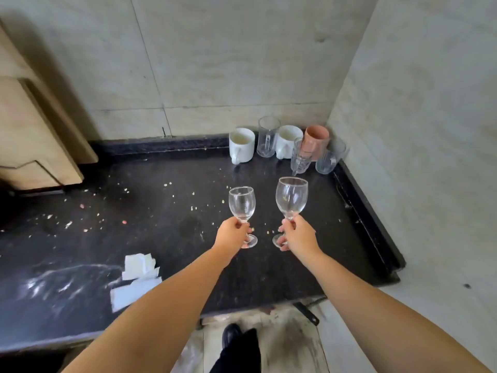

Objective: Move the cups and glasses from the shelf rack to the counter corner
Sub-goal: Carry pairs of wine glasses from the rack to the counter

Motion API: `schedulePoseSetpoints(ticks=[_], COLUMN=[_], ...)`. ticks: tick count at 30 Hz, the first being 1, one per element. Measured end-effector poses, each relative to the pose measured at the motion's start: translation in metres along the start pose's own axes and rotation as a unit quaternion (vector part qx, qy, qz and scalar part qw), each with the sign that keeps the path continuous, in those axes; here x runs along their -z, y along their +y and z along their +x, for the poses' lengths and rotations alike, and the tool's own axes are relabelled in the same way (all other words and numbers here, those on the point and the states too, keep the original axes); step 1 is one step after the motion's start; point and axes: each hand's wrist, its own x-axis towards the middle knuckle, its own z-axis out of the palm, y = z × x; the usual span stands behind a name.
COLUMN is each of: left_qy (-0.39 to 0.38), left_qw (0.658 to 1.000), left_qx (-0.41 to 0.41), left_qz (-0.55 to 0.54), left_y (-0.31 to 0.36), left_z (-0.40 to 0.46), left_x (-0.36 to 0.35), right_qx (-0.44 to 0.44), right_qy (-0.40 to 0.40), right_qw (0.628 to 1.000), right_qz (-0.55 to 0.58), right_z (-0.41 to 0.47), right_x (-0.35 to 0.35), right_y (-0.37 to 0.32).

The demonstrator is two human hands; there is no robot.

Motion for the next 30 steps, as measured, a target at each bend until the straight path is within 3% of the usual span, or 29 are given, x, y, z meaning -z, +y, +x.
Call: schedulePoseSetpoints(ticks=[10, 16, 30], left_qy=[-0.003, 0.033, 0.053], left_qw=[0.999, 0.999, 0.998], left_qx=[0.032, 0.023, 0.031], left_qz=[0.017, 0.021, 0.014], left_y=[0.064, 0.086, 0.077], left_z=[0.129, 0.197, 0.242], left_x=[-0.008, -0.027, -0.042], right_qx=[-0.017, -0.007, 0.023], right_qy=[-0.032, -0.067, -0.091], right_qw=[0.998, 0.995, 0.994], right_qz=[0.053, 0.077, 0.05], right_z=[0.139, 0.216, 0.259], right_x=[-0.015, -0.027, -0.043], right_y=[-0.044, -0.055, -0.039])
